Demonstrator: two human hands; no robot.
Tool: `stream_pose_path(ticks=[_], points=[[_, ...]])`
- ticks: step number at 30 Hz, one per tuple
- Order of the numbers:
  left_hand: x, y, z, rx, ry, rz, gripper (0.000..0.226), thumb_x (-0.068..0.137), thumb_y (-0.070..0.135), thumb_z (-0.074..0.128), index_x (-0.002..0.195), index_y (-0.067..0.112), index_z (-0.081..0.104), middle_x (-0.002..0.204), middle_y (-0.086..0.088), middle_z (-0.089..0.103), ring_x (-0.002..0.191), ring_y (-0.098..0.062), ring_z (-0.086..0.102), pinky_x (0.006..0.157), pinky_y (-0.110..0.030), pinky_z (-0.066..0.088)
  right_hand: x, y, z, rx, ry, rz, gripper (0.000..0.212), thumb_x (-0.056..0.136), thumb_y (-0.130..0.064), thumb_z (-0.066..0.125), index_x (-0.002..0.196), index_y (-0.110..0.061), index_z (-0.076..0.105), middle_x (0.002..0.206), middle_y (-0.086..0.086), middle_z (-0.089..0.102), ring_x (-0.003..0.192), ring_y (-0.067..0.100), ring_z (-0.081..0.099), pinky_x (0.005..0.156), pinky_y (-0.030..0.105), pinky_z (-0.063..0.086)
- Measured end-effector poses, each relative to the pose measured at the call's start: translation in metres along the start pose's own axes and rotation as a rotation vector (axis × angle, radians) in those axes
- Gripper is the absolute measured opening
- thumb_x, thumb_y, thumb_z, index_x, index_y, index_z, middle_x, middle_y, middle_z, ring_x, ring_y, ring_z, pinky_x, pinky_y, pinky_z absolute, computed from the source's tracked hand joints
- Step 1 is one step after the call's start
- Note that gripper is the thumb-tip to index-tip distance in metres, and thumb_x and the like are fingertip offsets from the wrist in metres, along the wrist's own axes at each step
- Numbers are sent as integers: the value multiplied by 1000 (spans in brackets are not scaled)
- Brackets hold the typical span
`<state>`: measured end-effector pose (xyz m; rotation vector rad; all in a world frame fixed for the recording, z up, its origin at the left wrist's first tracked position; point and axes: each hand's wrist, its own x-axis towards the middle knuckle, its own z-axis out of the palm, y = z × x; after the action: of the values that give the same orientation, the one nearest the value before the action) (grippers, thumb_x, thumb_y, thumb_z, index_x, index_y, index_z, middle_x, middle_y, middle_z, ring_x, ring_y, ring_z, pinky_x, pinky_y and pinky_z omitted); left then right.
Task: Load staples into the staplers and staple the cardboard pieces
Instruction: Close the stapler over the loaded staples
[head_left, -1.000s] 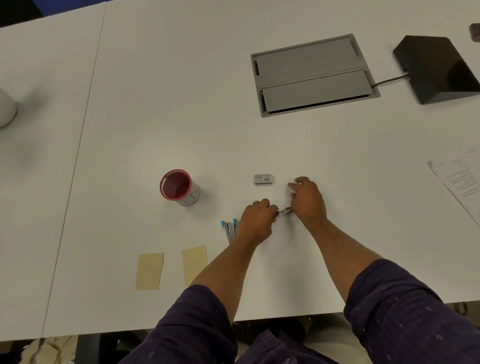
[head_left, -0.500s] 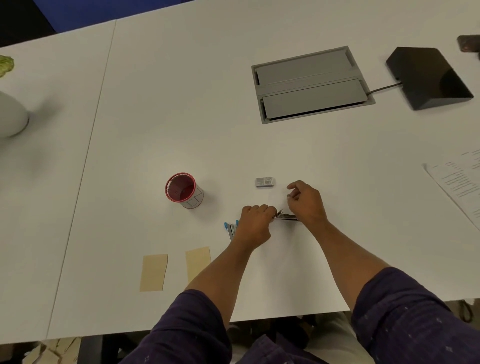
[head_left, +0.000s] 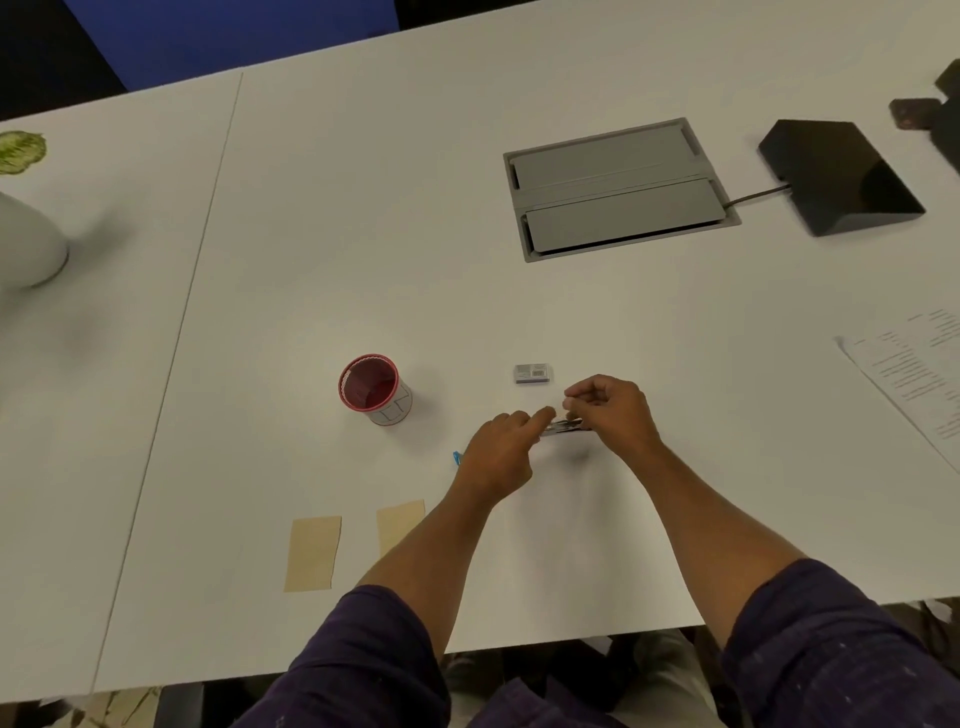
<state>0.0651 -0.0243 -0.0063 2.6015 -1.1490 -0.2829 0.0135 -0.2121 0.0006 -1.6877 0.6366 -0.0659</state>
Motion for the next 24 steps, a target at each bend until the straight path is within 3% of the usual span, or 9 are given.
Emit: stream_pose_path(ticks=[3, 6, 12, 17, 24], points=[[0, -1, -2, 10, 6, -27, 45, 84, 1, 63, 117, 25, 43, 90, -2, 64, 72, -23, 50, 57, -30, 34, -4, 2, -5, 44, -74, -25, 11, 81, -8, 82, 90, -12, 79, 79, 6, 77, 75, 21, 76, 77, 30, 61], [-3, 1, -5, 9, 25, -39, 37, 86, 4, 63, 111, 23, 44, 87, -2, 64, 69, -21, 45, 56, -30, 30, -7, -1, -8, 32, -120, -50, 13, 80, -7, 83, 90, -14, 80, 80, 5, 78, 79, 24, 76, 81, 32, 61], [-6, 3, -15, -7, 56, -41, 29, 89, 8, 61, 111, 21, 46, 85, -2, 64, 70, -25, 50, 55, -31, 30, -7, -16, -7, 0, -148, -56, 11, 80, -10, 83, 88, -12, 76, 83, 5, 78, 79, 24, 75, 65, 29, 57], [-4, 4, -24, 3, 80, -39, 33, 88, 9, 63, 110, 24, 42, 81, -1, 64, 65, -23, 49, 51, -30, 29, -5, -25, -4, 8, -185, -51, 13, 78, -5, 84, 87, -10, 75, 80, 10, 77, 74, 20, 74, 69, 27, 59], [-1, 6, -28, 42, 89, -20, 37, 85, 8, 65, 111, 23, 44, 80, -1, 63, 65, -24, 50, 50, -32, 36, -4, -37, -8, 86, -192, -22, 16, 81, -5, 81, 92, -4, 70, 84, 20, 75, 79, 32, 76, 69, 31, 60]])
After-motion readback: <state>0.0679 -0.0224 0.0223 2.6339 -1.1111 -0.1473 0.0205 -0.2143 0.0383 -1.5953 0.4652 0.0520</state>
